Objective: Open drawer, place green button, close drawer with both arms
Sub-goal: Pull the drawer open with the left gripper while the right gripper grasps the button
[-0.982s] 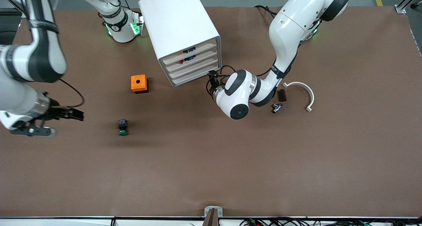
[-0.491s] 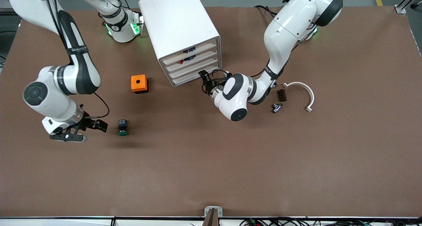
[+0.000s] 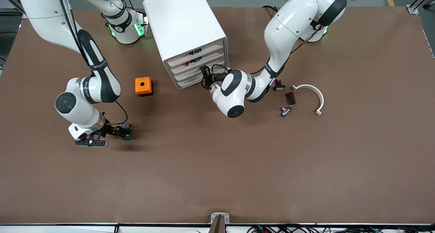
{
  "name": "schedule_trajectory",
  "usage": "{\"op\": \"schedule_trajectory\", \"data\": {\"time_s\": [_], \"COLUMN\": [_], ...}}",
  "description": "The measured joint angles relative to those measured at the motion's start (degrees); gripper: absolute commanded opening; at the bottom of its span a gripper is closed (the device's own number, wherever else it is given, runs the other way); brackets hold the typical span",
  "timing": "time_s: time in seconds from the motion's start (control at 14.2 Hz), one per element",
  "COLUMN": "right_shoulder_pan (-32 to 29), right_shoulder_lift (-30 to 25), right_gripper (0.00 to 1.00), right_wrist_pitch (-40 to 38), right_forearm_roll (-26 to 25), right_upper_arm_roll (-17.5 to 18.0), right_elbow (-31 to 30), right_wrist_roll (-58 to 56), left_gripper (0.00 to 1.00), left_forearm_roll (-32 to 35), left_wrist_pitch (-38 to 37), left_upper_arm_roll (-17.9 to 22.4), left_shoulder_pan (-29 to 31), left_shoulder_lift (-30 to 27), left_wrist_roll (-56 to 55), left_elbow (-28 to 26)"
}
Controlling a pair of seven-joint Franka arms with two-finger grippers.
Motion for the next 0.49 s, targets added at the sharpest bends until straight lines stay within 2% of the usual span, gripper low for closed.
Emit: {"op": "schedule_trajectory", "data": {"time_s": [0.21, 0.28, 0.35, 0.49], "right_shoulder_pan": [0.2, 0.2, 0.2, 0.2], "right_shoulder_lift": [0.3, 0.3, 0.3, 0.3], "right_gripper": [1.0, 1.0, 1.0, 1.0], "right_wrist_pitch": [0.0, 0.0, 0.0, 0.3], "right_forearm_roll": [0.7, 0.9, 0.9, 0.9], "right_upper_arm_roll": [1.4, 1.9, 2.3, 2.7], "right_elbow": [-1.2, -1.9, -2.6, -3.7], "right_wrist_roll": [0.0, 0.0, 0.0, 0.0], "left_gripper": [0.31, 0.18, 0.0, 0.0], "left_forearm_roll": [-1.0, -1.3, -1.3, -1.9], "left_wrist_pitch": [0.0, 0.0, 0.0, -0.3], "left_upper_arm_roll": [-0.1, -0.1, -0.1, -0.1], "left_shoulder_pan": [-0.3, -0.5, -0.7, -0.7], "left_shoulder_lift": [0.8, 1.0, 1.2, 1.3], "left_wrist_roll": [2.9, 3.7, 4.0, 3.7], "left_elbow": [0.0, 0.0, 0.0, 0.1]}}
